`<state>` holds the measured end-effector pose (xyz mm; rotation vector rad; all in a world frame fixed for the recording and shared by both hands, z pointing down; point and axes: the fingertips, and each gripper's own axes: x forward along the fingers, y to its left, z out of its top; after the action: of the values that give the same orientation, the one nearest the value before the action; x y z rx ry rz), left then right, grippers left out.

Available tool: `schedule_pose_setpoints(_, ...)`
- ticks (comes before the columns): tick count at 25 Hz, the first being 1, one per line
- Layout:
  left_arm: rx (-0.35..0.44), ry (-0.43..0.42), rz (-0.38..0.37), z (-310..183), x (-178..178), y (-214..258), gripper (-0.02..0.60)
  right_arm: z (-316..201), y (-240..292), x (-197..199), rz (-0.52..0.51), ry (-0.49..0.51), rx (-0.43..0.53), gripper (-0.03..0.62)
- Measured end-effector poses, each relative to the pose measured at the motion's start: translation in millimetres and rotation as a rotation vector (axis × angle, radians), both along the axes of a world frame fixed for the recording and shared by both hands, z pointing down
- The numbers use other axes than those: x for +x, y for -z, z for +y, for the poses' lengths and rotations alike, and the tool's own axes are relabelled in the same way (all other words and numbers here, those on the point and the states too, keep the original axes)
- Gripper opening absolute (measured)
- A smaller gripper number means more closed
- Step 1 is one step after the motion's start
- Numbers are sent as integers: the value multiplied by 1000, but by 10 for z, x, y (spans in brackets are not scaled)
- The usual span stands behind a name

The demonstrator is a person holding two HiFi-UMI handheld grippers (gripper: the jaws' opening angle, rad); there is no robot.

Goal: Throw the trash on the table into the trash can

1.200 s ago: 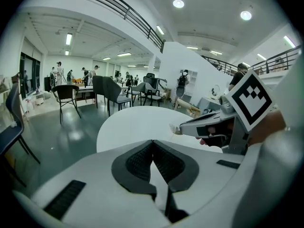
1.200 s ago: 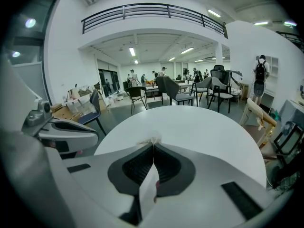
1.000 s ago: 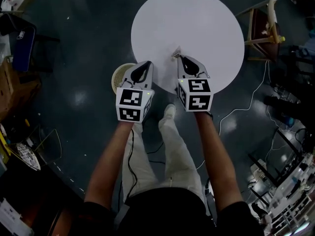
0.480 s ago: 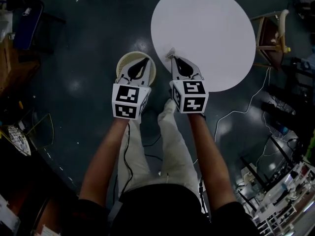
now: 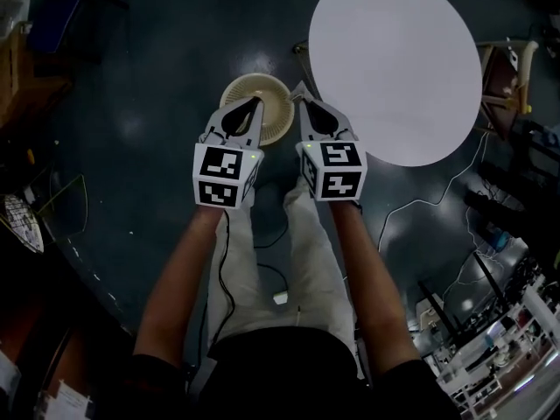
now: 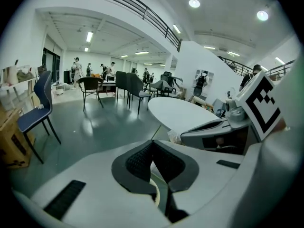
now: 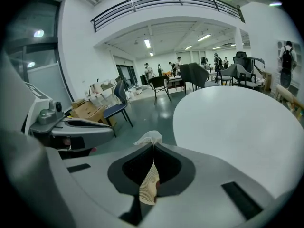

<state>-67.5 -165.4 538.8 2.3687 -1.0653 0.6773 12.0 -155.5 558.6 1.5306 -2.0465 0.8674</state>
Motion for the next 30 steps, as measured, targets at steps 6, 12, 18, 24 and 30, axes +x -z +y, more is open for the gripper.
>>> schedule_pose_setpoints(6,-25,20,-3,12,-297,-327,15,24,-358,-321,-12,15,-40,21)
schedule_pose_setpoints(12,-58,35,6,45,-442,-779,15,73,-809,-513,-13,52,-77,21)
schedule_pose_setpoints(18,-76,33,-5,90,-535,-1264,15,112,-1311,-625,-7,64,-114,21)
schedule_pose_setpoints(24,-127,41,-6,210,-711,-1783,15,171,-1787,-799,-6,73,-153,21)
schedule_pose_setpoints(30,-158,52,-5,200,-856,-2237,15,122,-2290,-929,10,95,-174,21)
